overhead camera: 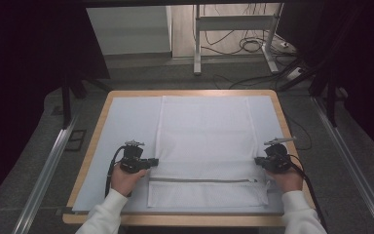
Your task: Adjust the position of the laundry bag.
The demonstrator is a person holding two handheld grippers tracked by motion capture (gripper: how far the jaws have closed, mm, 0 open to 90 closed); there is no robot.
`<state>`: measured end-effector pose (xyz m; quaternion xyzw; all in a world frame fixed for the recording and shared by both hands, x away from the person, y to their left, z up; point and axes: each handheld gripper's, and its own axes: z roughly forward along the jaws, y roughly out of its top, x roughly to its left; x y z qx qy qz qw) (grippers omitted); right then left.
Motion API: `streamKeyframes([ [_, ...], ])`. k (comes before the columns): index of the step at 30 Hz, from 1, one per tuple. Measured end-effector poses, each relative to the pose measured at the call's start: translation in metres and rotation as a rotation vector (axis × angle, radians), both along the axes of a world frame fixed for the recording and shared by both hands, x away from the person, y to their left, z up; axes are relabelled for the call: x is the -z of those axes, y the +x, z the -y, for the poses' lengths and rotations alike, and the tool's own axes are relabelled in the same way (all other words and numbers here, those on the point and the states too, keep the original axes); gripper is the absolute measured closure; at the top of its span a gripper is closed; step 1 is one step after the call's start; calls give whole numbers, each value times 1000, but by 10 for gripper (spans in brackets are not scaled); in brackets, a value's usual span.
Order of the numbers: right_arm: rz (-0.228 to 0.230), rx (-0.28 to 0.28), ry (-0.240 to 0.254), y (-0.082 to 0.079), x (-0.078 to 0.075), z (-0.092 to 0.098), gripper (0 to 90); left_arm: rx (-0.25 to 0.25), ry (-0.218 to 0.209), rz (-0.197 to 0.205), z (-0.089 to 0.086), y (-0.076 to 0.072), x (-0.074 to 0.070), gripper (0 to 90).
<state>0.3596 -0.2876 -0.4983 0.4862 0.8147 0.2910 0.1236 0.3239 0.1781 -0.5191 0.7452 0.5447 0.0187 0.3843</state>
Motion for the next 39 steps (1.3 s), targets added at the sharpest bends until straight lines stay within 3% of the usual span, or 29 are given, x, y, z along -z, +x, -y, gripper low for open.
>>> streamKeyframes([
  [11,5,-33,4,-2,1,-14,873,-18,8,-8,-12,-2,2,893],
  [26,-16,-55,79,-1,4,-26,872,-47,10,-16,-32,-7,5,892],
  [39,-10,-77,69,1,6,-39,872,-73,13,-18,-43,-9,9,890],
])
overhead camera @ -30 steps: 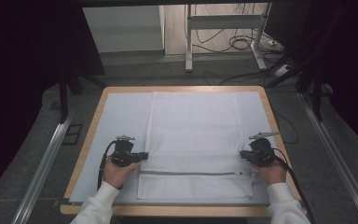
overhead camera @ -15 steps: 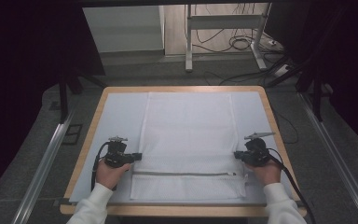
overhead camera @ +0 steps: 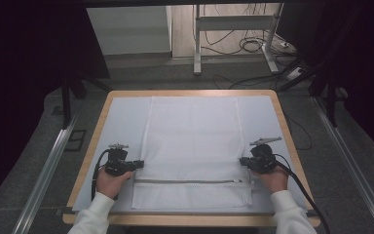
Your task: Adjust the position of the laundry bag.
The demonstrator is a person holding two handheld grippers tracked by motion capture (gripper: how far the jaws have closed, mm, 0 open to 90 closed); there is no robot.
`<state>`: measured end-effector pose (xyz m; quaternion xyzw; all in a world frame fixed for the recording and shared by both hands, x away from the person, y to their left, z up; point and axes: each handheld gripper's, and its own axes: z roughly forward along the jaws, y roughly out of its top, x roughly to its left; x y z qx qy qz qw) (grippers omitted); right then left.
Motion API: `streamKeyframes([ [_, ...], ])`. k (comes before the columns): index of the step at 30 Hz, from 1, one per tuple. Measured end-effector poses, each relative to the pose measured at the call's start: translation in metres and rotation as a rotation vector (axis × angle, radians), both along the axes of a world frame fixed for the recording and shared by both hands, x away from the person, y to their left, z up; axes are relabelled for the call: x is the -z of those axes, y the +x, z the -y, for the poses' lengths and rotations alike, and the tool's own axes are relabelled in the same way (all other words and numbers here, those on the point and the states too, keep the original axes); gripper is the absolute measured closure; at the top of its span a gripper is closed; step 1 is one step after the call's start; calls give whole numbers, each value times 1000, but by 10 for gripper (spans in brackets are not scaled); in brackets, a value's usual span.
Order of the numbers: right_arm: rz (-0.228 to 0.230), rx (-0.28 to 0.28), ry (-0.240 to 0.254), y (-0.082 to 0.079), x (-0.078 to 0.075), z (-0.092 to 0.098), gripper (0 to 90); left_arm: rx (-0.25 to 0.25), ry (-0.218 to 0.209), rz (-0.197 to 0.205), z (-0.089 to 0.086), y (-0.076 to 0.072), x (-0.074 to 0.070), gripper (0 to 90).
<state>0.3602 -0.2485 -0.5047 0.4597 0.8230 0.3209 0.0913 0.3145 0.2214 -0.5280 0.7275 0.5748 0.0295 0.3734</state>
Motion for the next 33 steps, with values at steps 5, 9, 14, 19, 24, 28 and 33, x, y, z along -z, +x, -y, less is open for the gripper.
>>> streamKeyframes([
  [5,-7,-10,3,0,1,-3,872,-4,-6,-7,-3,1,2,889],
  [9,-7,-7,-3,-1,2,-2,871,6,3,-8,-1,1,2,889],
  [14,-13,8,6,-3,4,1,864,15,6,-14,0,5,3,881],
  [19,18,18,0,-6,1,4,561,16,56,59,0,0,-2,642],
  [24,97,48,67,-5,-8,10,360,8,80,117,1,-5,-12,414],
  [28,166,65,76,-7,-11,13,290,16,73,150,7,-8,-21,343],
  [33,180,48,86,-13,-12,15,276,42,57,177,19,-12,-31,324],
])
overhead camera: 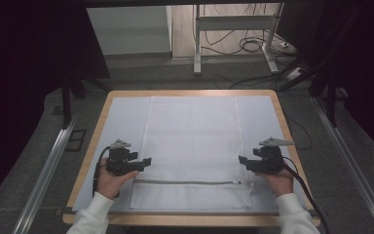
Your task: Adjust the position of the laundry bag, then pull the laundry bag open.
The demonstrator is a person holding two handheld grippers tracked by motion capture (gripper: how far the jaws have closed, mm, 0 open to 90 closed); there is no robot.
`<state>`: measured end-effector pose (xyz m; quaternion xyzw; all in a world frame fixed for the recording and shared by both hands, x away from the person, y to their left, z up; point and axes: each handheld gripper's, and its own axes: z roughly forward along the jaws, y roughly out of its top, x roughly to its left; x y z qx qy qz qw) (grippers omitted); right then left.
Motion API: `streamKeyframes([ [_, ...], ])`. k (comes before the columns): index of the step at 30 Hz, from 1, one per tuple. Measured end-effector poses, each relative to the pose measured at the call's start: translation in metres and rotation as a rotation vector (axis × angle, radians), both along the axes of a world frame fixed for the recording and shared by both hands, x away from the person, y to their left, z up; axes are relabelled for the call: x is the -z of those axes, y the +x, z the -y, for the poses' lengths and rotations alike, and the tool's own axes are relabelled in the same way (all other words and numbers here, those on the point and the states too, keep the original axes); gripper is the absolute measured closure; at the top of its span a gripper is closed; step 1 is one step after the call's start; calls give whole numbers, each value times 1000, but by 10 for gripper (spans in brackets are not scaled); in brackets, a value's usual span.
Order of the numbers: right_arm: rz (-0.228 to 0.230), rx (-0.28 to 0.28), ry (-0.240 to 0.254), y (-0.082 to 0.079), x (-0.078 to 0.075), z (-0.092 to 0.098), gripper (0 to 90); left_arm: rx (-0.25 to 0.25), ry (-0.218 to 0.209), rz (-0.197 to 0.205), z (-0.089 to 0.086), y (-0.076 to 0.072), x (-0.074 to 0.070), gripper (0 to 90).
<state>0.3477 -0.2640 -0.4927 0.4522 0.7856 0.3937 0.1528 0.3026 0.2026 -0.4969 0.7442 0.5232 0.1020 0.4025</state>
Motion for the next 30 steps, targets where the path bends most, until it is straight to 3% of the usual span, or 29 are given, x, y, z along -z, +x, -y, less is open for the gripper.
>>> streamKeyframes([
  [17,23,26,-36,-13,-4,5,238,128,-64,41,47,-19,-26,317],
  [28,41,76,-4,-15,-5,19,239,195,-68,20,87,-15,-25,326],
  [30,38,75,1,-14,-5,19,239,188,-72,29,93,-15,-25,336],
])
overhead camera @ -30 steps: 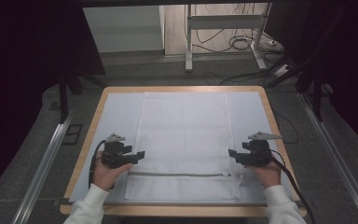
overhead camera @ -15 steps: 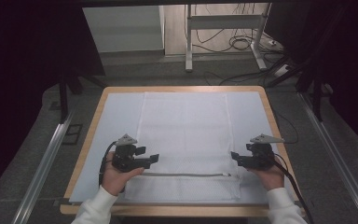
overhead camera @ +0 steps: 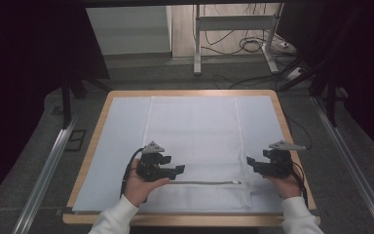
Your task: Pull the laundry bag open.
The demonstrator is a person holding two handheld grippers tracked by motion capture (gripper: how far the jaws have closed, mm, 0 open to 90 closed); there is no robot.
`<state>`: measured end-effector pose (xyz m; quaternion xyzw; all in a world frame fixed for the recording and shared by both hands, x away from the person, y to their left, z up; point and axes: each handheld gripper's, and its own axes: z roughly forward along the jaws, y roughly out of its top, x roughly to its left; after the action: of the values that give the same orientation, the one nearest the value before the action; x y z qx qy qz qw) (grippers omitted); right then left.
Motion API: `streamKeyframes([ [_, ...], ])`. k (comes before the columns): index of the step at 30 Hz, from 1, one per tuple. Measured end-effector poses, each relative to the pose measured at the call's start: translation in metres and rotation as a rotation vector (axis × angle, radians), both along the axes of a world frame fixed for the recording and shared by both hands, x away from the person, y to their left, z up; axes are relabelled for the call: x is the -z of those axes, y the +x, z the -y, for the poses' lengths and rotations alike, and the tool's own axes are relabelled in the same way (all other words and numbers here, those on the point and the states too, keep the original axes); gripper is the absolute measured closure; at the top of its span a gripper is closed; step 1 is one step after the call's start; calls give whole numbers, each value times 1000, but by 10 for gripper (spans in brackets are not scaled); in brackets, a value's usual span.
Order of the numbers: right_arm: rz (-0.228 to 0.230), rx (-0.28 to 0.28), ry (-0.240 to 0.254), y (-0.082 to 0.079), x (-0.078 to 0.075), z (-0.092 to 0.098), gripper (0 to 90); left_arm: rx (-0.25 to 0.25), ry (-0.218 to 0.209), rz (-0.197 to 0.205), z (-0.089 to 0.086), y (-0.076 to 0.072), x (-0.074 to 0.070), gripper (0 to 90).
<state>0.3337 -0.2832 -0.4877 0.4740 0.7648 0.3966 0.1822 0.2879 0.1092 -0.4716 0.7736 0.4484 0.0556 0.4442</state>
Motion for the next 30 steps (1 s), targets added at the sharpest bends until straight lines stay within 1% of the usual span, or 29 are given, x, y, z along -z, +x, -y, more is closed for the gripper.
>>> streamKeyframes([
  [2,2,-2,5,0,0,0,239,-5,-4,13,5,-1,-1,349],
  [6,-1,4,34,1,-1,0,240,21,0,12,14,-2,-3,352],
  [7,-6,6,40,1,-1,0,240,26,2,6,15,-1,-2,352],
  [11,-3,4,32,2,-1,0,243,41,4,-11,20,1,1,353],
  [13,-1,4,25,2,0,-1,244,49,-3,-9,20,-1,-1,360],
  [17,6,3,11,2,0,-3,248,66,-3,-16,25,-4,0,361],
  [22,6,-11,9,2,1,-6,248,106,14,-30,36,-5,5,371],
  [30,-5,-21,3,4,3,-10,248,120,28,-42,49,-4,8,374],
])
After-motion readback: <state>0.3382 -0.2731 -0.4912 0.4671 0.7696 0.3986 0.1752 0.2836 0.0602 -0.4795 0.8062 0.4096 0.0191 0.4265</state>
